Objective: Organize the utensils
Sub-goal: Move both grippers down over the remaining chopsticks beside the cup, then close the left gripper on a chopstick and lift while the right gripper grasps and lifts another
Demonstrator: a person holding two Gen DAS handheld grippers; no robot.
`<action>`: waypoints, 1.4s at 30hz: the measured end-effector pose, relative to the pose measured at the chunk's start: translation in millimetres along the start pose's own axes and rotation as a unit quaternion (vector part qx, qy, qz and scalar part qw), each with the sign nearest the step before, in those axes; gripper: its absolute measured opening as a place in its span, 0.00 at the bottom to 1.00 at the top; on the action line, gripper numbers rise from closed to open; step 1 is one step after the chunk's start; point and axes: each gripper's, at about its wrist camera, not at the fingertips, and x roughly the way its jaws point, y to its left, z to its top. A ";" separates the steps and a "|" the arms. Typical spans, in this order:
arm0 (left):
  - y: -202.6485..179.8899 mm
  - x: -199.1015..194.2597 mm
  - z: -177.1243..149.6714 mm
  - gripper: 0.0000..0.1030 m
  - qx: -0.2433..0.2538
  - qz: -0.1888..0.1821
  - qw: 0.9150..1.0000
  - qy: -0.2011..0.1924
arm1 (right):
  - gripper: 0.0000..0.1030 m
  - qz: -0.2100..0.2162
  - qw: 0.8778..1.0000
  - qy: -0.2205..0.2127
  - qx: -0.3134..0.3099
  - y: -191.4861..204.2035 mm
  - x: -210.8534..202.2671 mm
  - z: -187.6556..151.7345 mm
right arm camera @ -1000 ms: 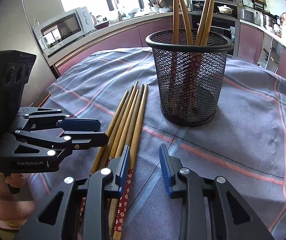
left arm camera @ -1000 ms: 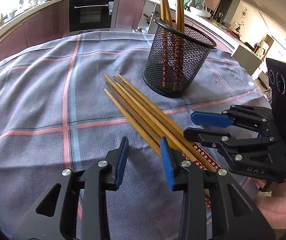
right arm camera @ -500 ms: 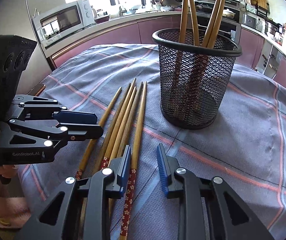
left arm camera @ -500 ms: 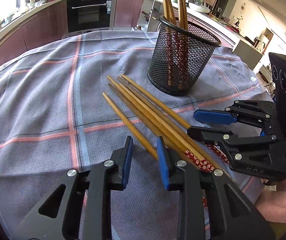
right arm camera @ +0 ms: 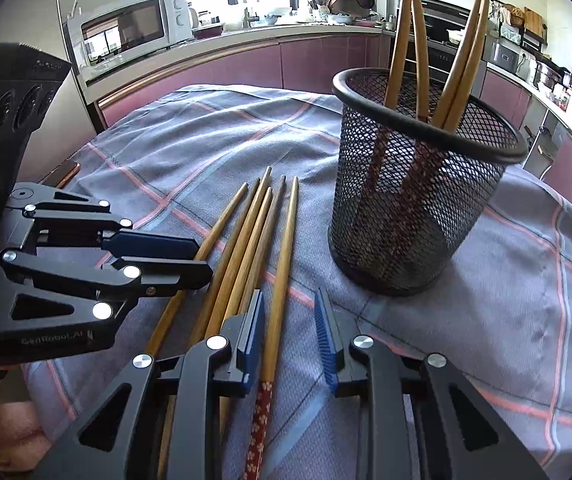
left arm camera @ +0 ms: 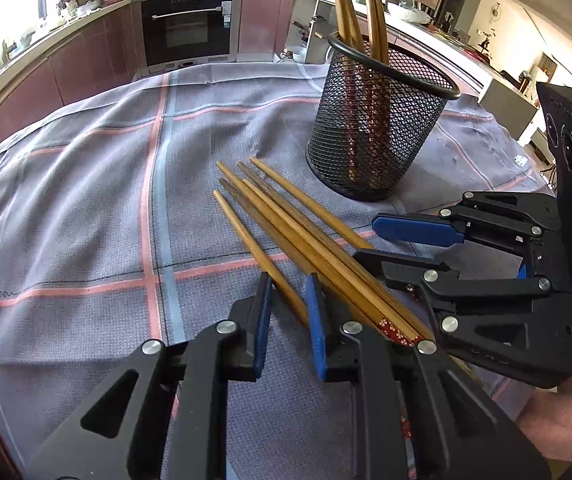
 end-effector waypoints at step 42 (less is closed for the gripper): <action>6.1 -82.8 4.9 0.07 -0.046 -0.031 0.994 -0.095 | 0.05 0.100 0.990 -0.087 0.052 -29.3 -69.4 14.1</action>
